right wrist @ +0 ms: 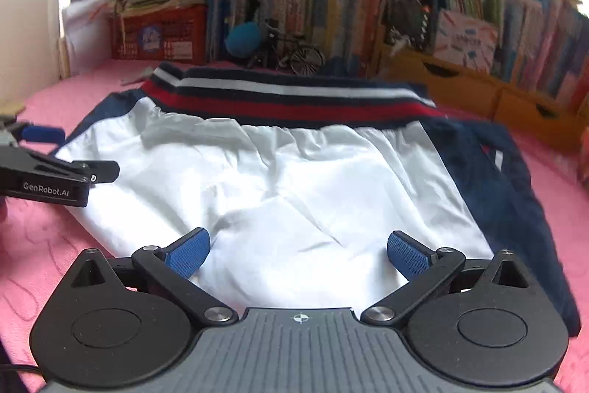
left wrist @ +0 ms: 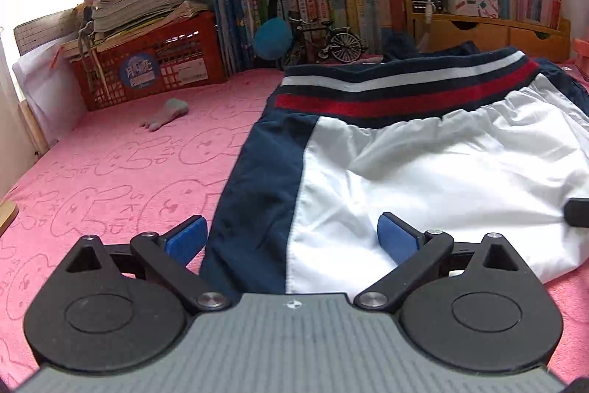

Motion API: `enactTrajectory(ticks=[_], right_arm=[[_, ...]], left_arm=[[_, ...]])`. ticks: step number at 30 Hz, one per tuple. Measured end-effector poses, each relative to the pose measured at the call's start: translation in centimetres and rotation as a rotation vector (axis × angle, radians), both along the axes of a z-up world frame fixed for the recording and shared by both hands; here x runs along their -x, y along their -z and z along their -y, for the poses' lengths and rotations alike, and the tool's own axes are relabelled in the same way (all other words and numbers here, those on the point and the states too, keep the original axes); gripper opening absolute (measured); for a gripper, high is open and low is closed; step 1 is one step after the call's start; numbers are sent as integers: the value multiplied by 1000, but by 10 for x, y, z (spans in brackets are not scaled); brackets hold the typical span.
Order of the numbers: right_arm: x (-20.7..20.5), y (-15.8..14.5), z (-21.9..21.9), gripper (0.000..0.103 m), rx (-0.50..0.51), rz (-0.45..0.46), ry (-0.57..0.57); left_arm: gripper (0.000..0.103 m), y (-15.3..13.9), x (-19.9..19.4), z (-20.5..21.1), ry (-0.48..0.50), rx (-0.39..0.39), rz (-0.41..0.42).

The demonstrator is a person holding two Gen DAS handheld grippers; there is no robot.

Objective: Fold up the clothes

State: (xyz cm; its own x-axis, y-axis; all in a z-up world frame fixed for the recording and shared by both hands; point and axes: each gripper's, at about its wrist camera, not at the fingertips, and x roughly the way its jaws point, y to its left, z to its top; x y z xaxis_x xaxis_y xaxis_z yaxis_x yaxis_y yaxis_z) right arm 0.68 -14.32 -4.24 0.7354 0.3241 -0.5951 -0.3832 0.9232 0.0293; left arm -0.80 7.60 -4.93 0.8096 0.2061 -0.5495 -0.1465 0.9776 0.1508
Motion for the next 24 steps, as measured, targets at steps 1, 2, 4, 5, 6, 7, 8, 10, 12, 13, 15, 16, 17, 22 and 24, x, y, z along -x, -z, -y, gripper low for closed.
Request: enactTrajectory(ticks=[1, 2, 4, 5, 6, 7, 8, 10, 12, 13, 15, 16, 17, 22, 24], right_arm=[[-1, -1, 12, 102, -55, -34, 10], [-1, -3, 22, 102, -86, -45, 41], [4, -5, 37, 102, -26, 12, 152], [6, -5, 46, 102, 14, 36, 206], [6, -3, 56, 102, 48, 40, 254], [5, -1, 65, 102, 76, 37, 296], [6, 1, 73, 103, 102, 38, 332], [7, 2, 85, 103, 127, 40, 382], [8, 3, 98, 103, 144, 44, 426], [8, 3, 106, 103, 139, 40, 454], [6, 4, 124, 103, 89, 14, 522], [6, 5, 133, 103, 65, 2, 557], [5, 5, 142, 103, 40, -11, 591], [10, 1, 156, 103, 16, 19, 687], [12, -12, 156, 103, 16, 87, 593]], left_arm=[[103, 0, 1, -5, -11, 21, -2], [103, 1, 1, -9, -22, 42, -5], [103, 1, 1, -17, -29, 93, -13], [103, 1, 1, -20, -31, 115, -17], [103, 1, 1, -22, -32, 131, -21], [103, 1, 1, -23, -32, 140, -23], [103, 1, 1, -24, -33, 150, -25], [103, 1, 1, -25, -33, 154, -27], [103, 1, 1, -25, -33, 155, -27], [103, 1, 1, -25, -33, 156, -27], [103, 1, 1, -26, -33, 157, -27], [103, 1, 1, -26, -33, 157, -27], [103, 1, 1, -26, -33, 157, -27], [101, -6, 3, -32, -10, 171, 5], [99, -13, 4, -37, 26, 167, 37]])
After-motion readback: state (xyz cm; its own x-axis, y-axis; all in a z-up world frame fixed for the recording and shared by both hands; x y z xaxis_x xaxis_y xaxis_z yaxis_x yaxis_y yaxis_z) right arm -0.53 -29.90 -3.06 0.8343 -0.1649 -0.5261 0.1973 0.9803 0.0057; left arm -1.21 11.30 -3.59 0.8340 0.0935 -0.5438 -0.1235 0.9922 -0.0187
